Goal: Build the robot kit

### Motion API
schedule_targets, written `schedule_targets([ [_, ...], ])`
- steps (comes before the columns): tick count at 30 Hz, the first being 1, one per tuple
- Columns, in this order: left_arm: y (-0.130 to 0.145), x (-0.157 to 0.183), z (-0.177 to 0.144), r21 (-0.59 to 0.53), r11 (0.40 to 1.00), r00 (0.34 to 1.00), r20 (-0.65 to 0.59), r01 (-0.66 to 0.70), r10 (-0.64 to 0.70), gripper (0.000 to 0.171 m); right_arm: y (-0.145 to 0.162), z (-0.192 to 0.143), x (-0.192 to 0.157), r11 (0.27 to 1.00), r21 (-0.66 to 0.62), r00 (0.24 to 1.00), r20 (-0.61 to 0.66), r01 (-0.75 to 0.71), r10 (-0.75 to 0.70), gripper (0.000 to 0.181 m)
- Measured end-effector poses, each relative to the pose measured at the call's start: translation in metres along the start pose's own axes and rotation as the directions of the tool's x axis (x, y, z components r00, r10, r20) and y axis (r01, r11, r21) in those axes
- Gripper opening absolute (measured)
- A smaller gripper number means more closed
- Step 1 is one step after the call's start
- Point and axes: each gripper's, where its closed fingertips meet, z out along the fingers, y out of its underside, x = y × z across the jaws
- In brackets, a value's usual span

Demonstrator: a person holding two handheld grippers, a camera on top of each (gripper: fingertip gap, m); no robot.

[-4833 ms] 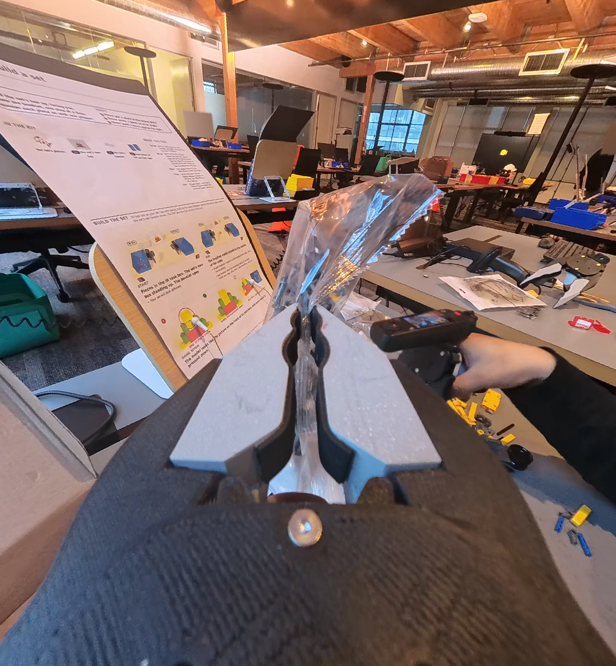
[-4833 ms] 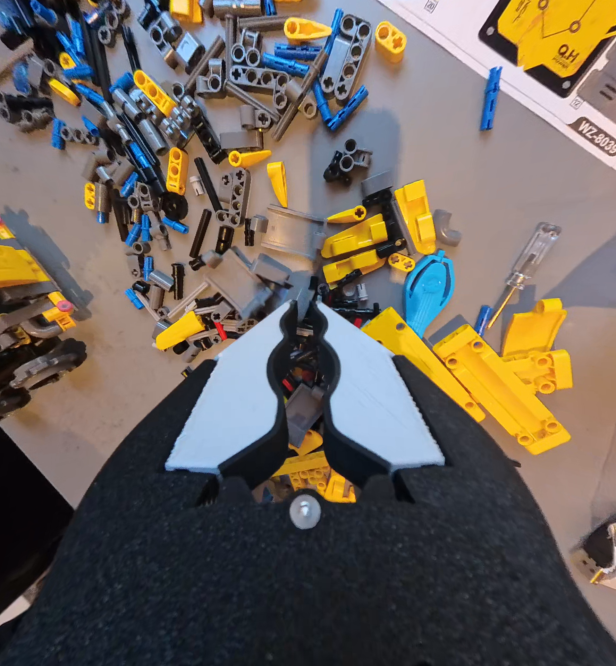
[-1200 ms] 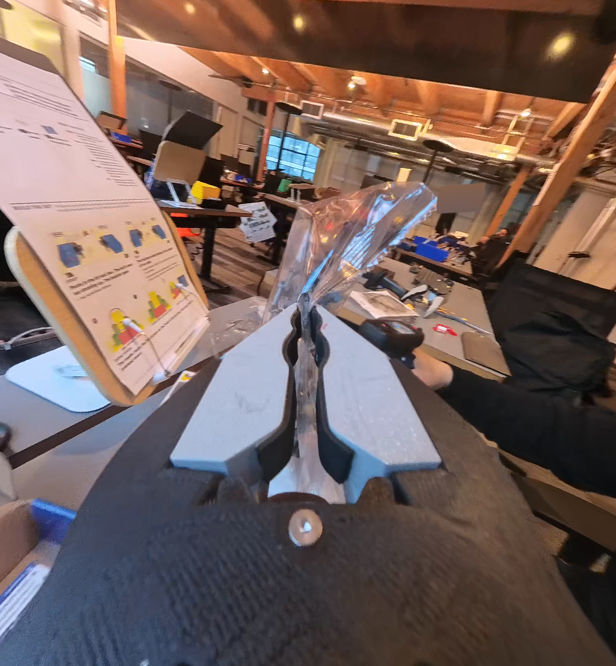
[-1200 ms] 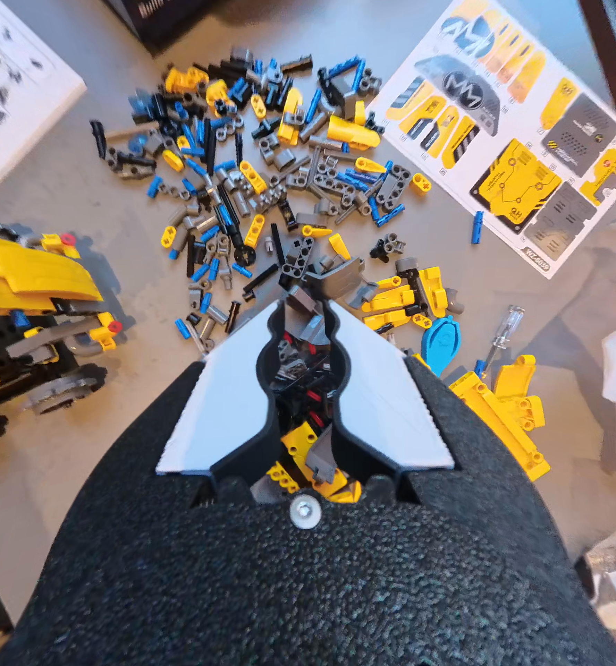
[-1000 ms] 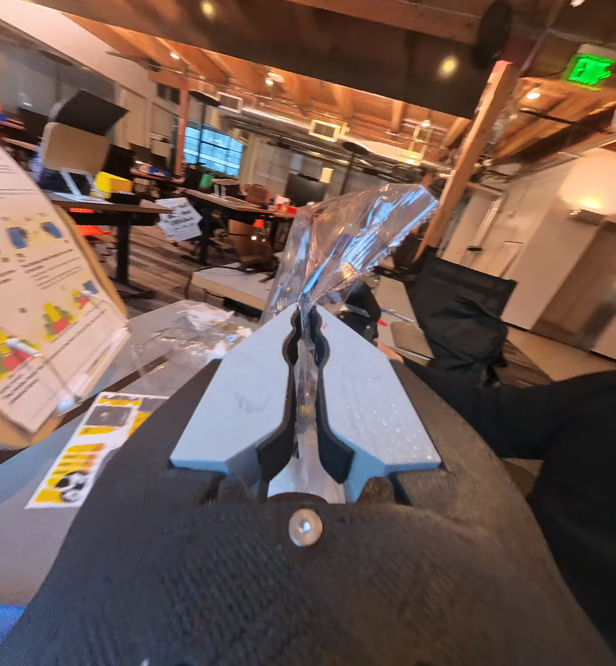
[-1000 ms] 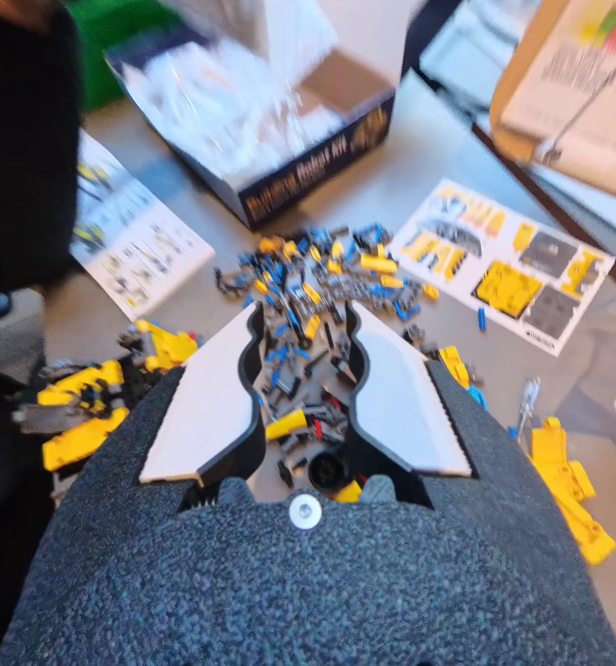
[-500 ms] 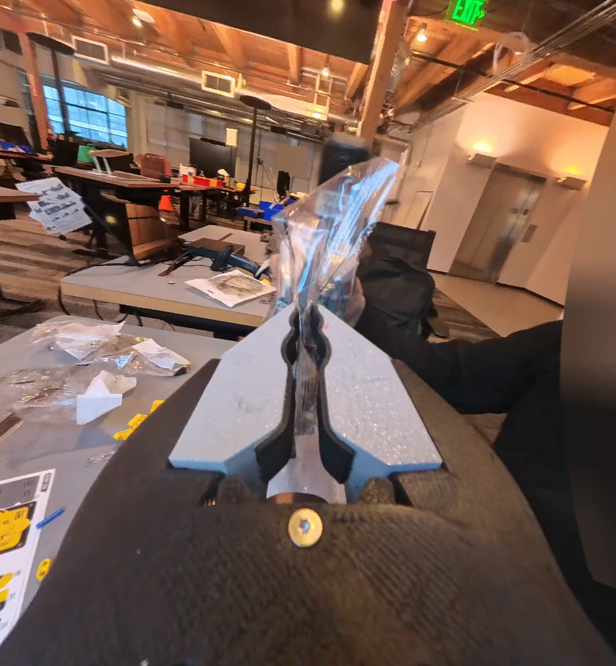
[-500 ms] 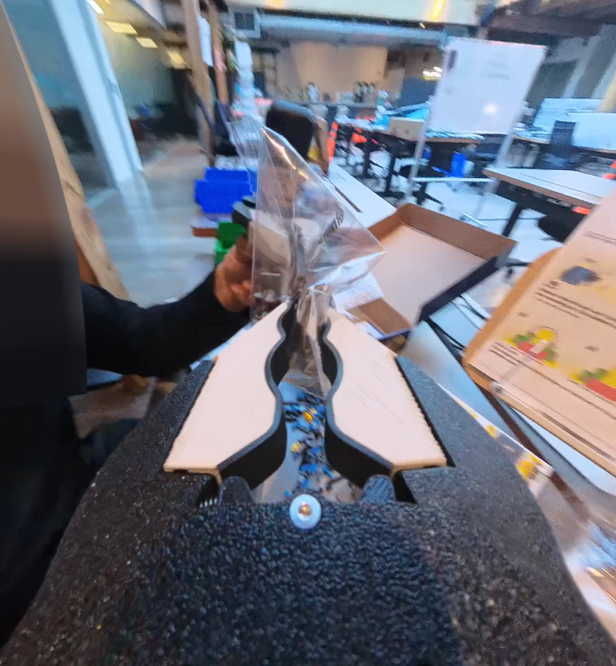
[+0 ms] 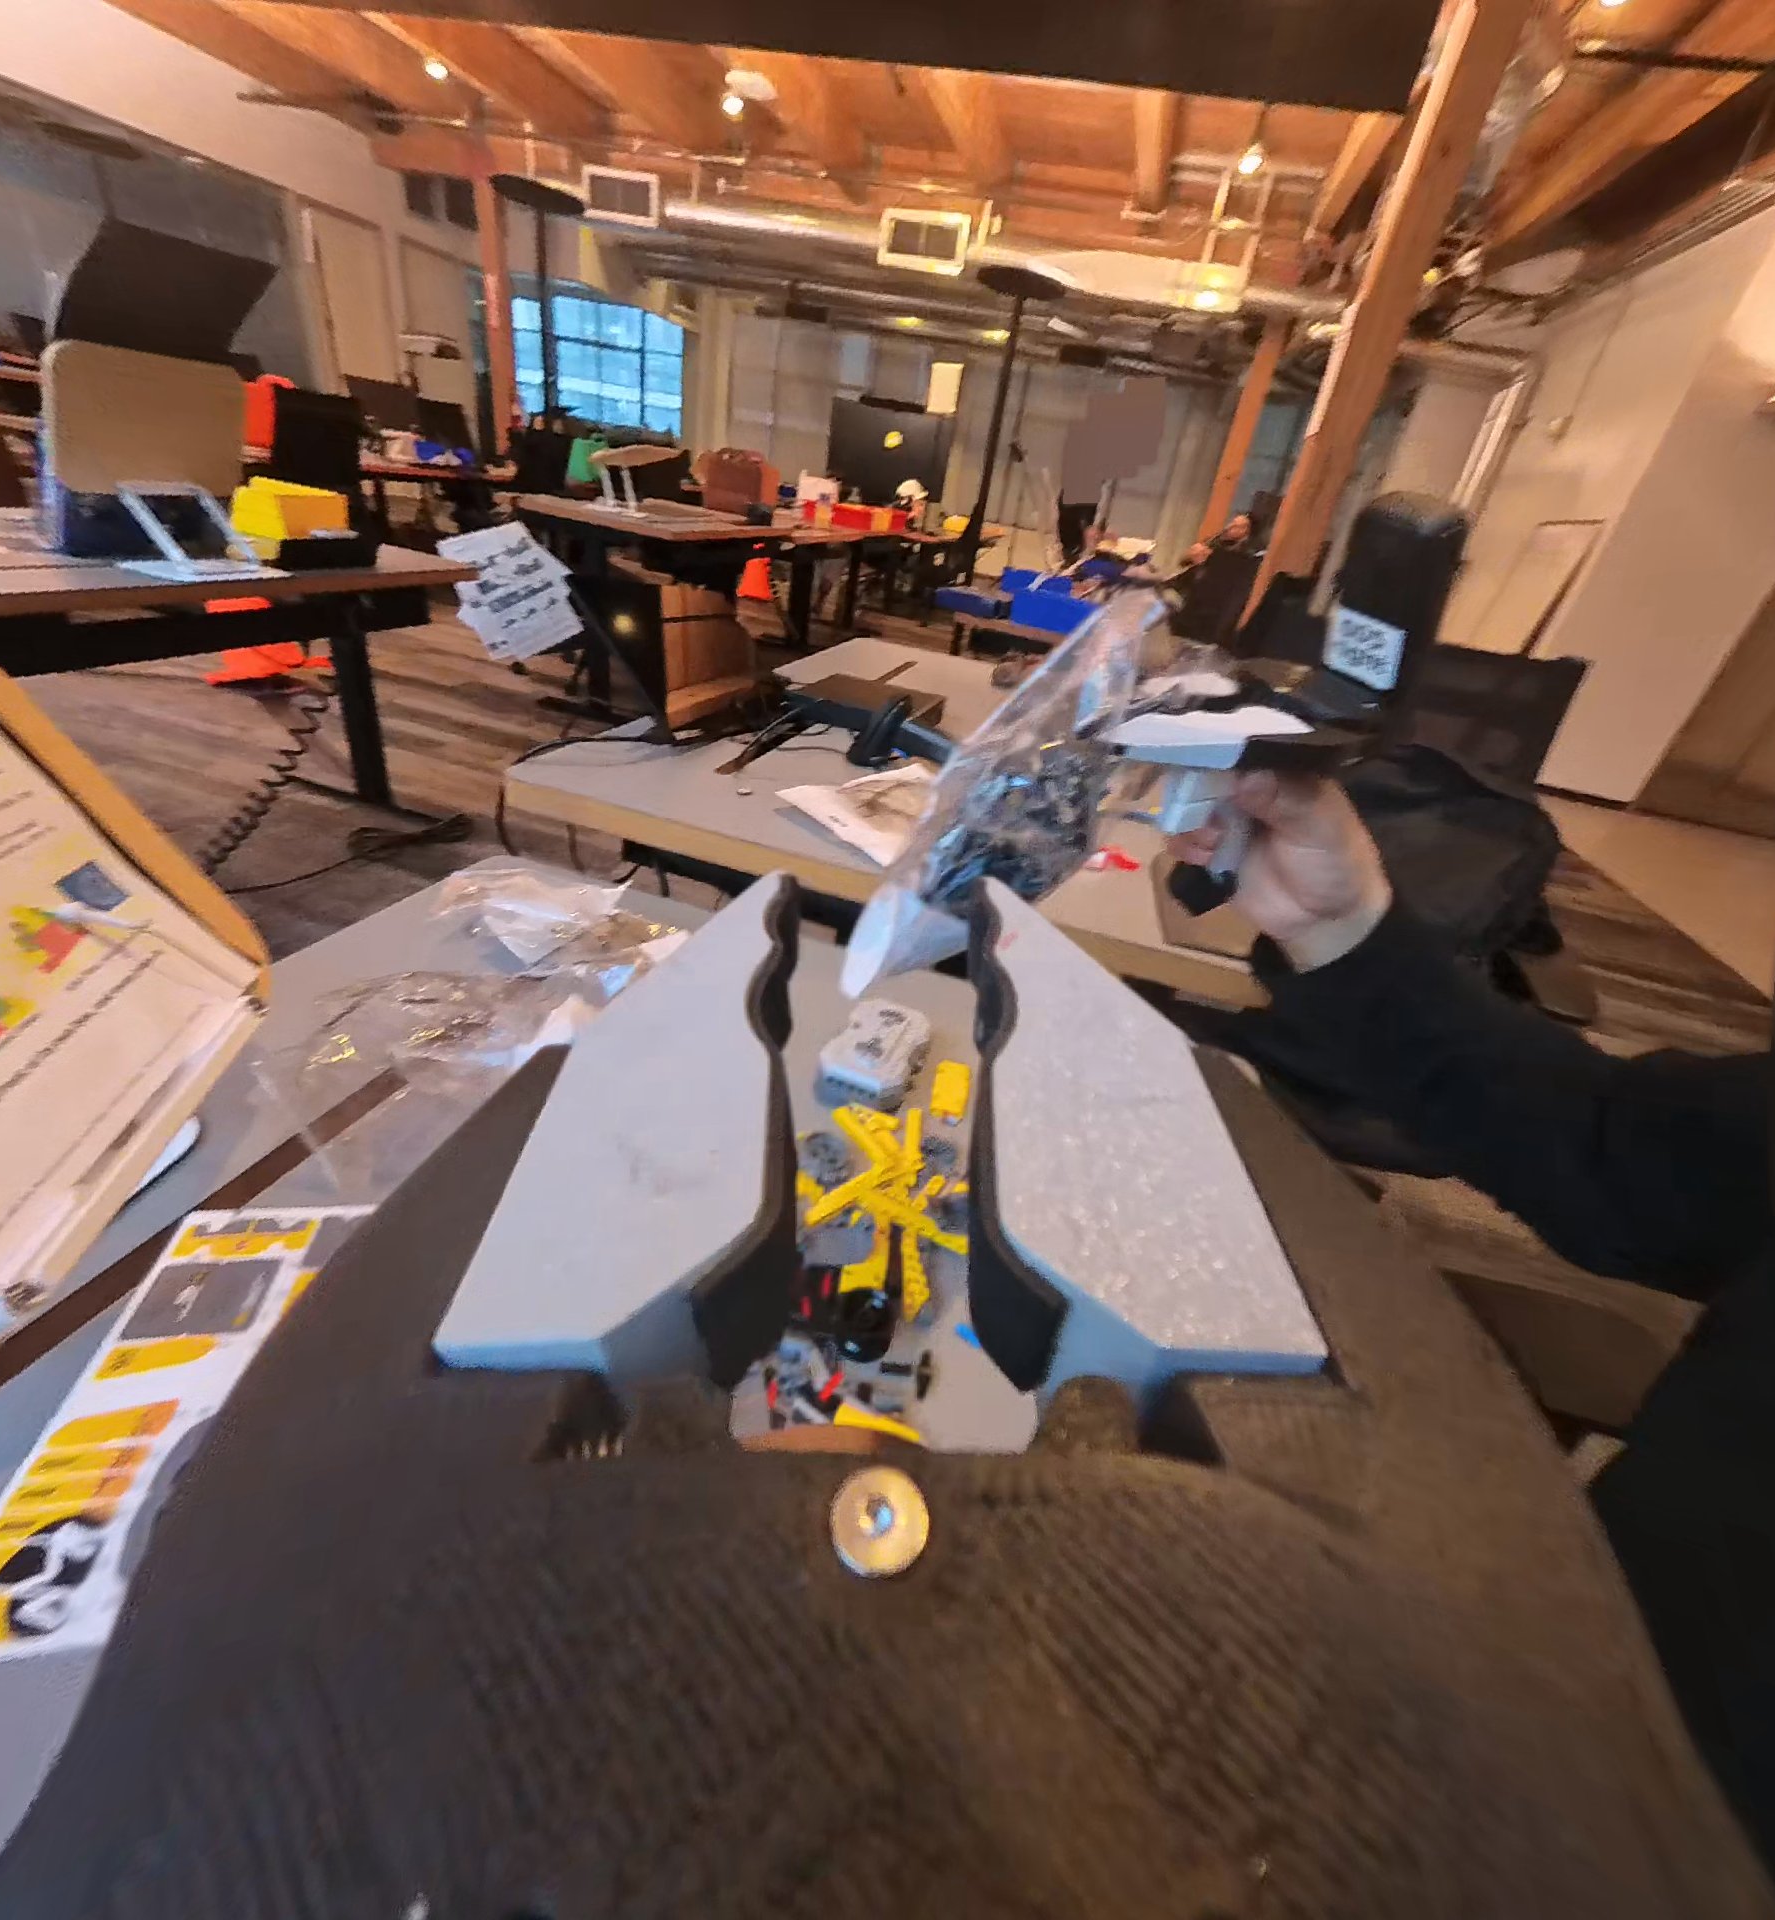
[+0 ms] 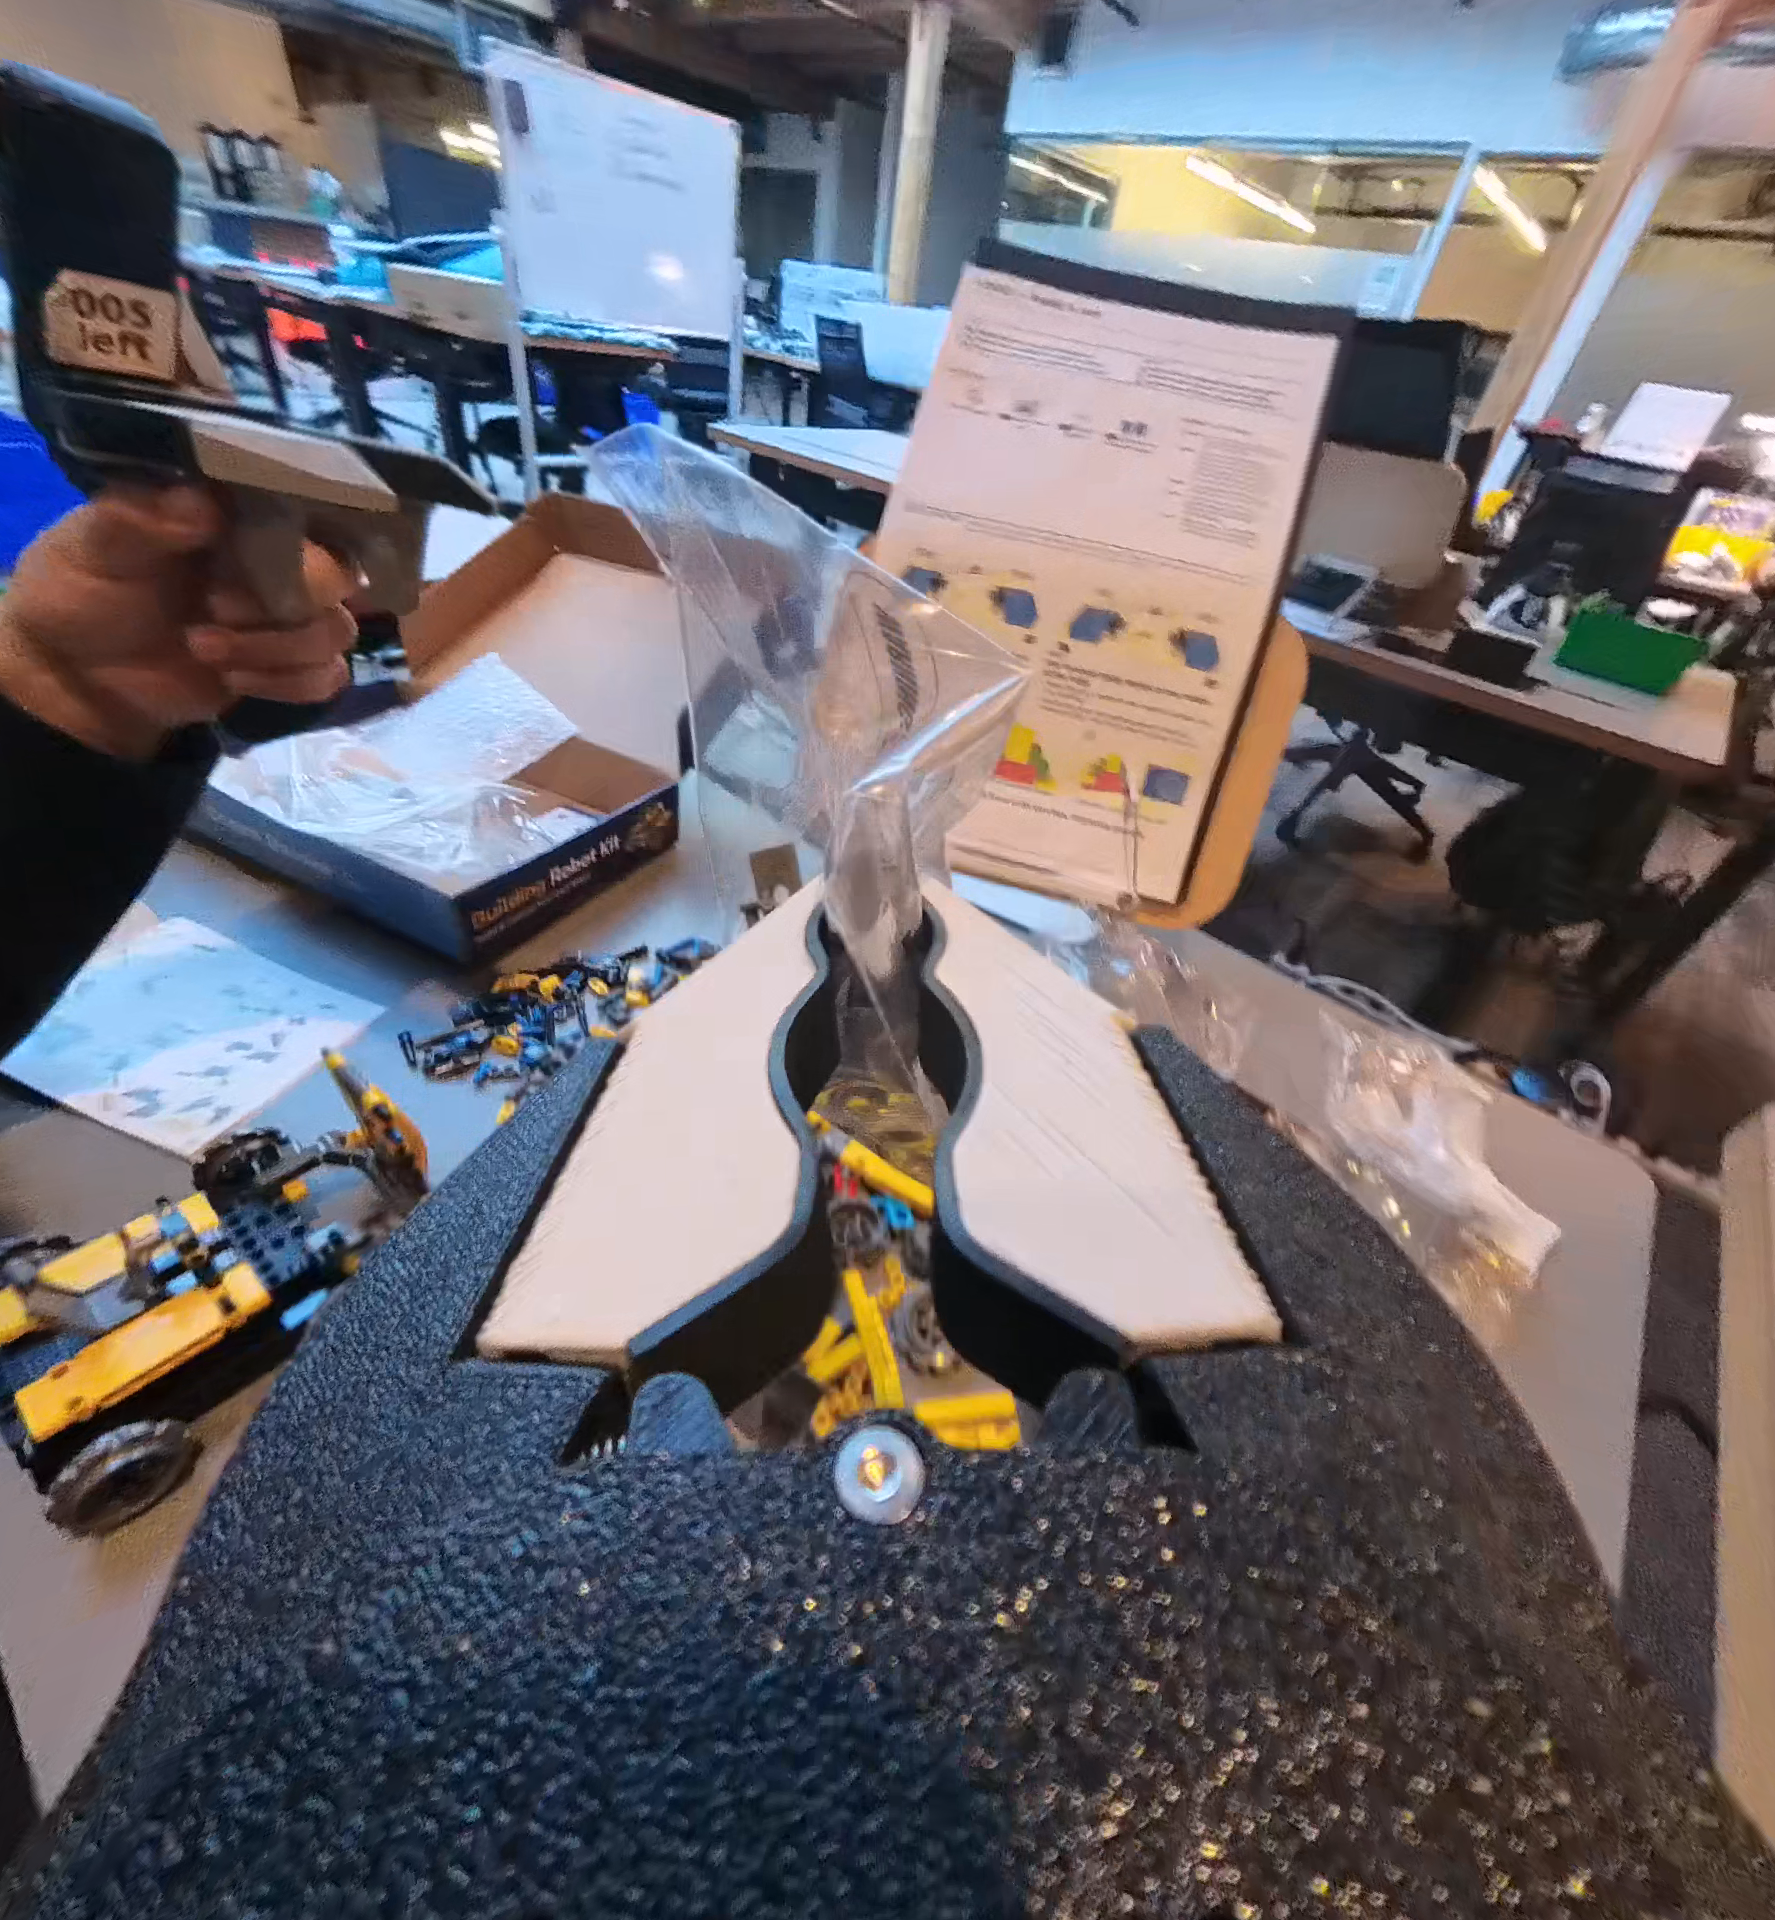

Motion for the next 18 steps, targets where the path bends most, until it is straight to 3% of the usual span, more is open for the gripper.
schedule_targets([
  [4,0.014,-0.012,0.000,-0.101,0.994,0.996,0.079,-0.041,0.049,0.053,0.039,-0.036,0.006,0.994,-0.103,0.998,-0.055,-0.031,0.026,0.006],
  [9,0.027,-0.025,-0.003,-0.194,0.979,0.982,0.162,-0.068,0.101,0.066,0.095,-0.076,0.008,0.976,-0.212,0.988,-0.156,-0.056,0.023,0.006],
  [15,0.039,-0.039,-0.005,-0.264,0.962,0.962,0.235,-0.075,0.140,0.066,0.129,-0.119,0.029,0.970,-0.198,0.947,-0.312,-0.145,0.078,0.006],
  [18,0.054,-0.055,-0.014,-0.363,0.930,0.939,0.294,-0.061,0.177,0.061,0.133,-0.129,0.034,0.968,-0.181,0.939,-0.327,-0.172,0.105,0.006],
])
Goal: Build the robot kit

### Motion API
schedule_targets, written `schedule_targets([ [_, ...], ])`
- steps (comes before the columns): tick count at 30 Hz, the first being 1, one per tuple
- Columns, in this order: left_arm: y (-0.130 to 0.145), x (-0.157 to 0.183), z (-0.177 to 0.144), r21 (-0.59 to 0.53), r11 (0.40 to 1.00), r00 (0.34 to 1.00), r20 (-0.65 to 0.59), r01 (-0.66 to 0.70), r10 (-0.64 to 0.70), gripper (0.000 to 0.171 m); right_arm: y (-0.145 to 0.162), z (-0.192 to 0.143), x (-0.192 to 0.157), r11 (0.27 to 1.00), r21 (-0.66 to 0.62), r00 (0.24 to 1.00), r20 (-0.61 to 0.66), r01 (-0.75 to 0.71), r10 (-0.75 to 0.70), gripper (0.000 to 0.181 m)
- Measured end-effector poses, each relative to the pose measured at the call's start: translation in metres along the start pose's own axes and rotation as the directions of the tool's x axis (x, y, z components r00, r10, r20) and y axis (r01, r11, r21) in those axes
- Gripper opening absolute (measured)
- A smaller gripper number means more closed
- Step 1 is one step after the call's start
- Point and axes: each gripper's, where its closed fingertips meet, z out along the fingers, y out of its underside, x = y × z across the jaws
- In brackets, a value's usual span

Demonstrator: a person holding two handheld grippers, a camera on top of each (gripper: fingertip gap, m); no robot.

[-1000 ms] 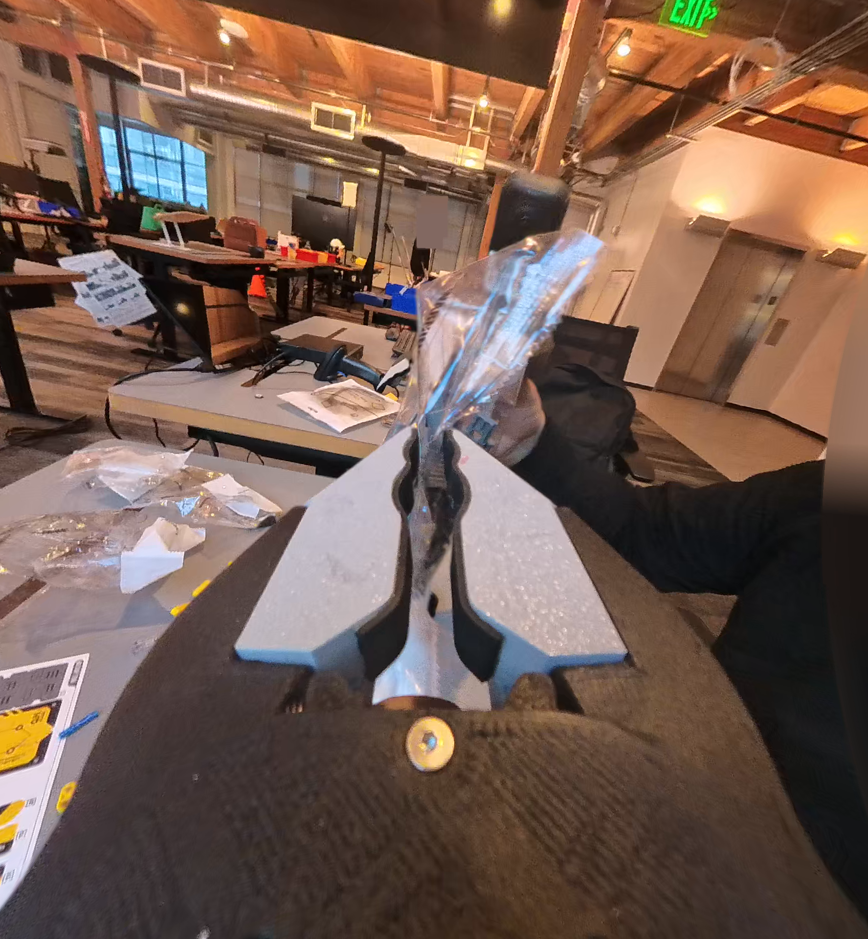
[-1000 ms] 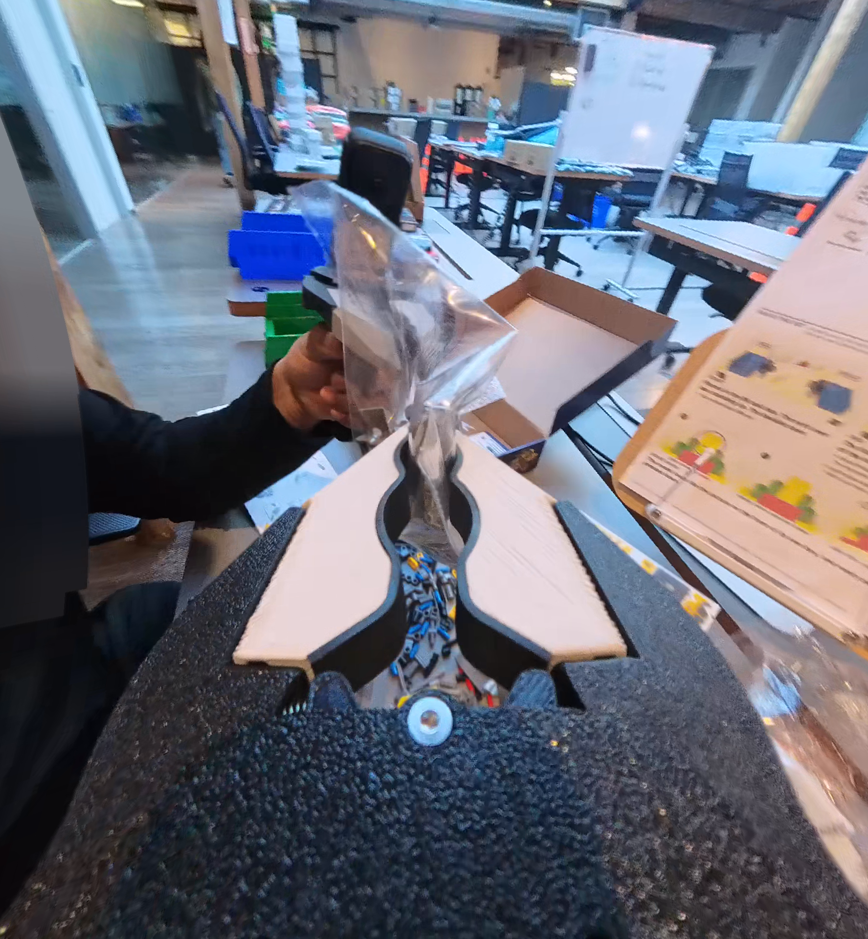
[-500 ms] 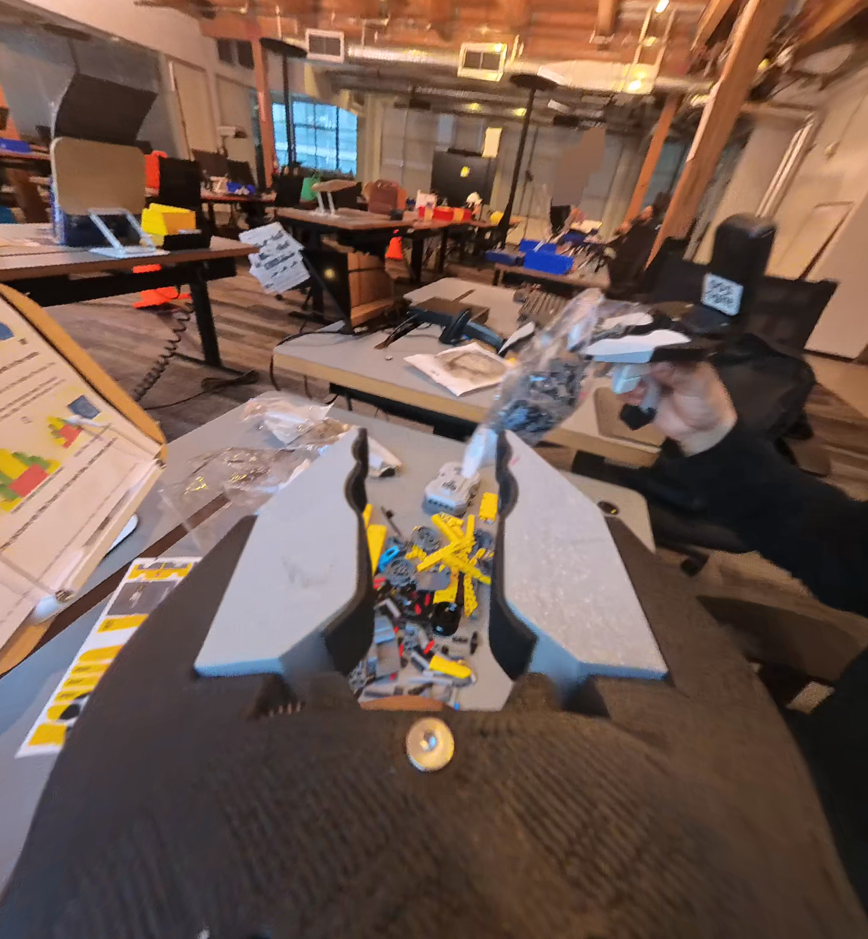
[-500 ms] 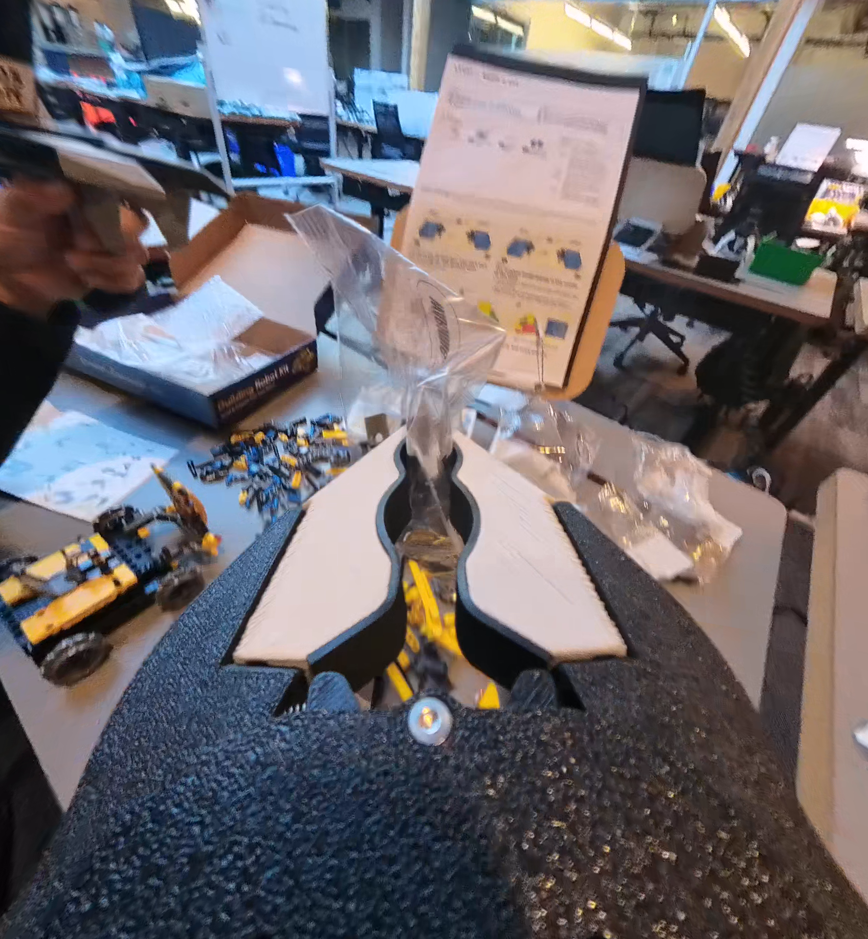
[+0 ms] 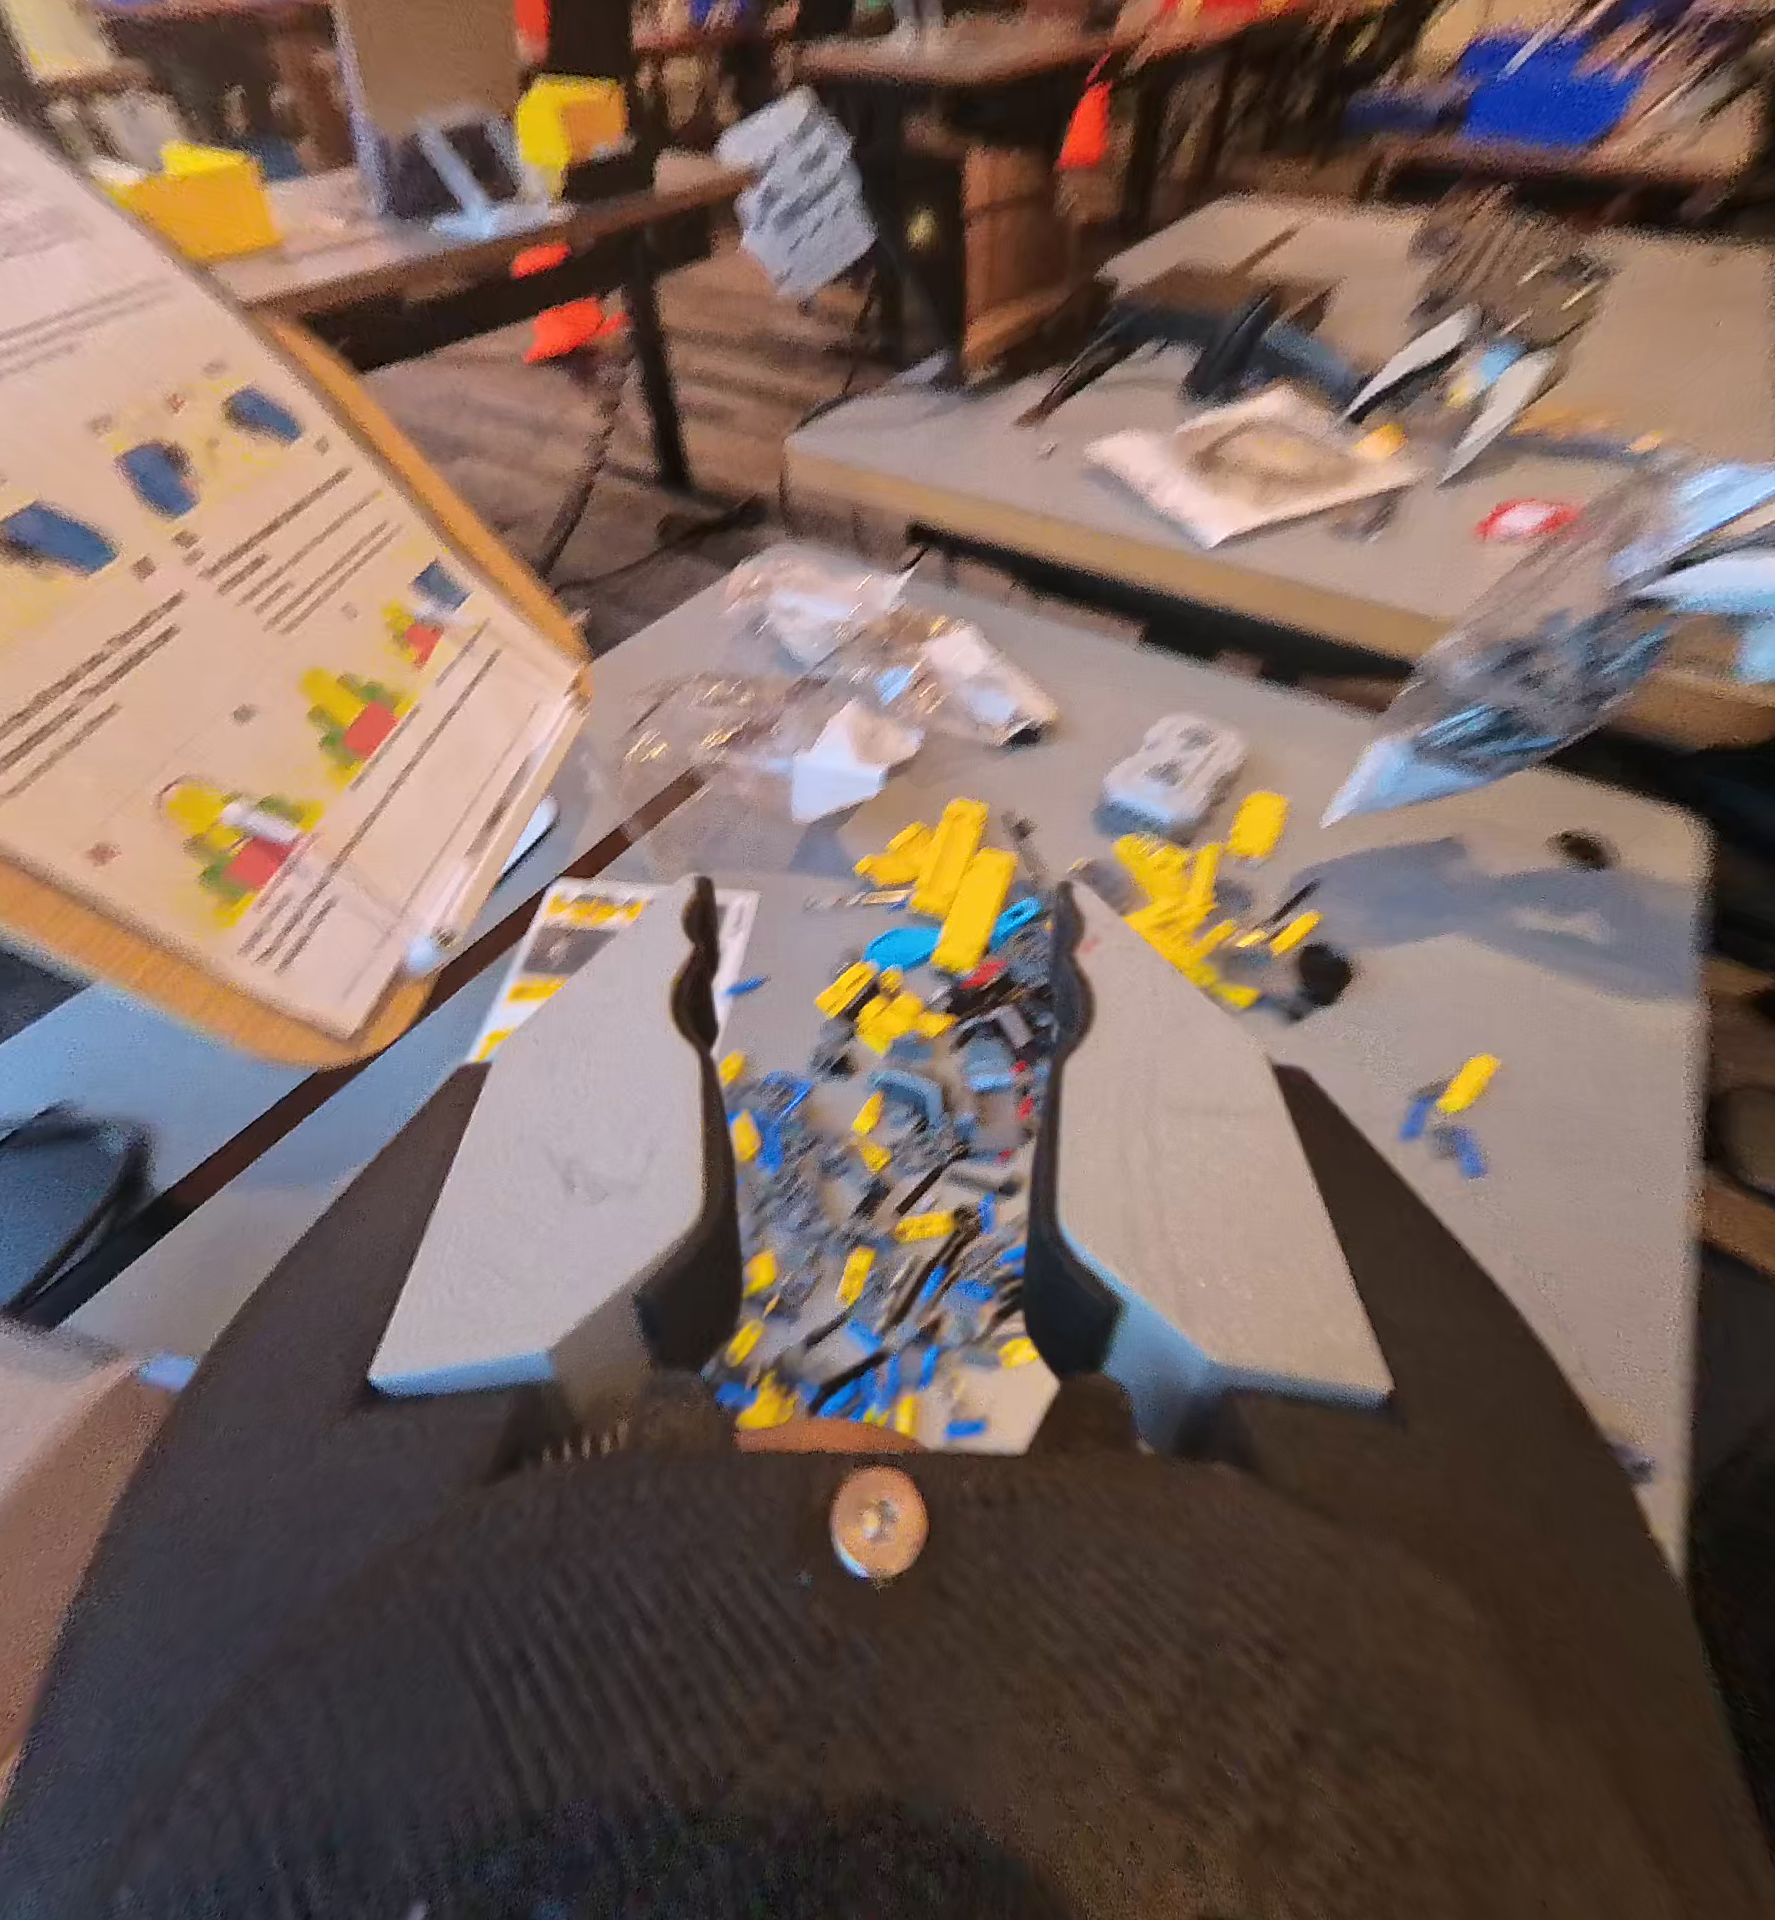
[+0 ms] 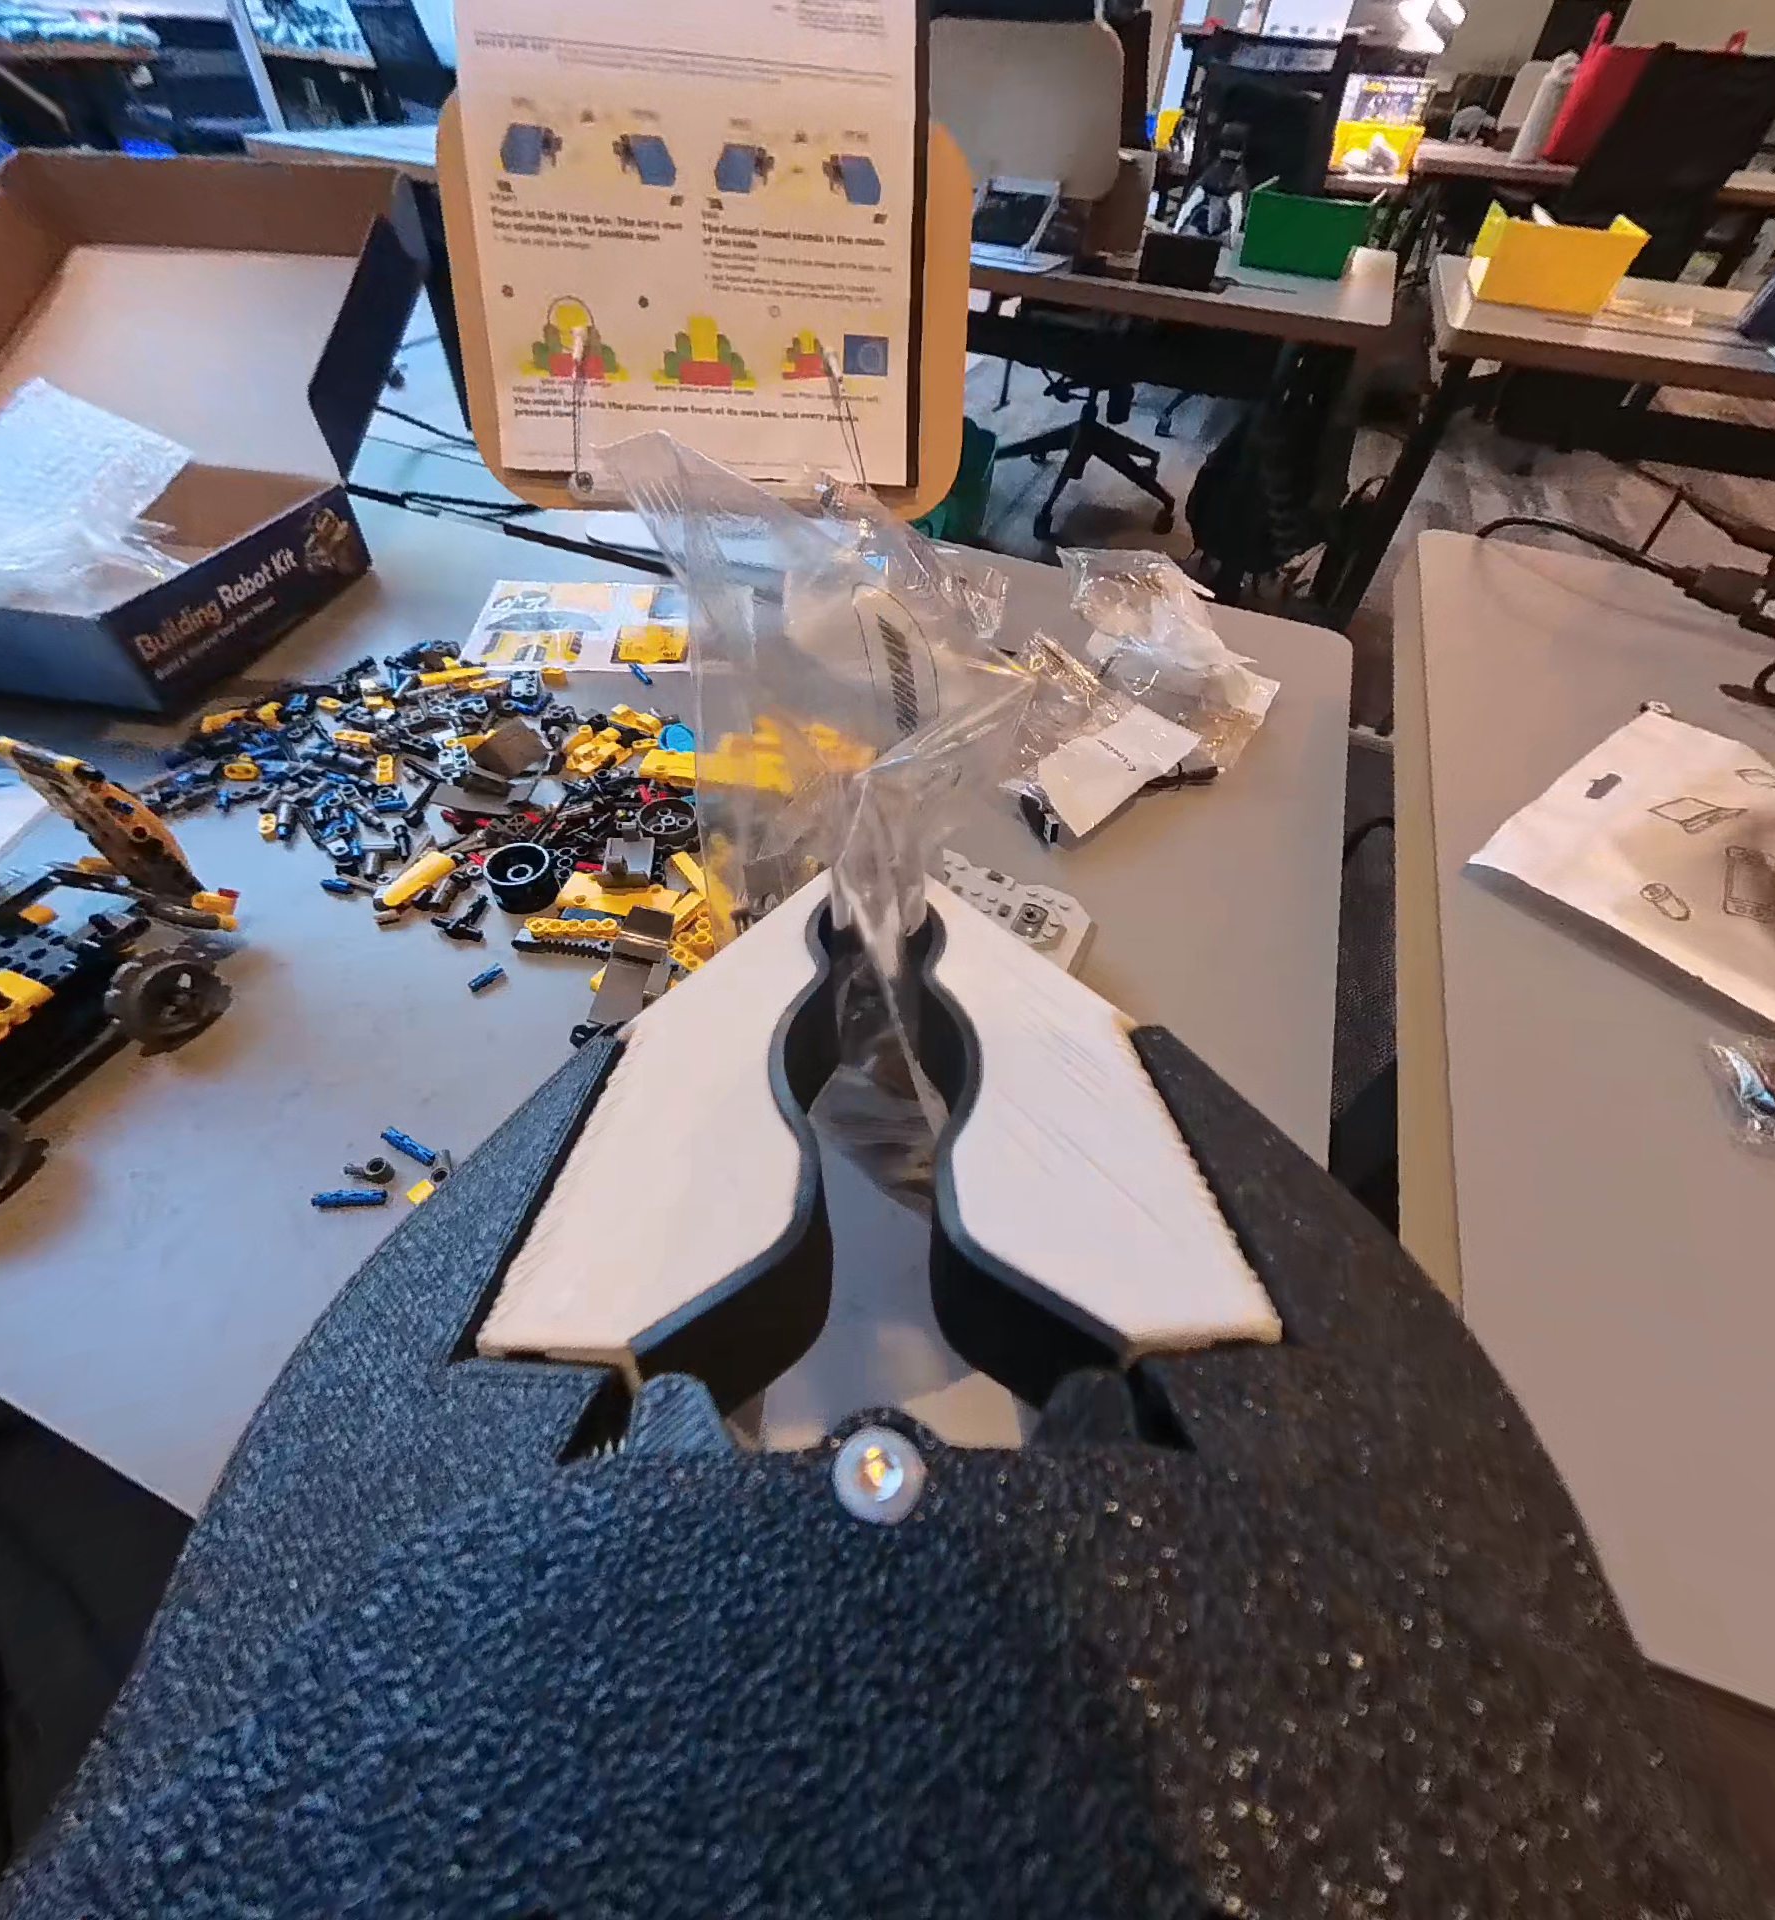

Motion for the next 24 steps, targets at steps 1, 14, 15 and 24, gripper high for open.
schedule_targets([
  [1,0.009,-0.011,0.000,-0.051,0.999,0.998,0.062,-0.016,0.020,0.063,-0.001,-0.001,0.000,1.000,0.009,1.000,0.001,-0.005,0.005,0.006],
  [14,0.163,-0.067,0.025,-0.700,0.712,0.973,0.201,0.058,0.117,0.057,-0.013,0.005,0.002,0.995,0.094,0.997,-0.074,-0.015,0.022,0.006],
  [15,0.163,-0.069,0.028,-0.694,0.717,0.972,0.207,0.065,0.113,0.057,-0.014,0.002,0.005,0.995,0.098,0.995,-0.100,-0.006,0.015,0.006],
  [24,0.169,-0.075,0.044,-0.680,0.728,0.973,0.217,0.089,0.083,0.048,0.001,-0.008,0.015,0.994,0.106,0.987,-0.155,-0.031,0.048,0.006],
])
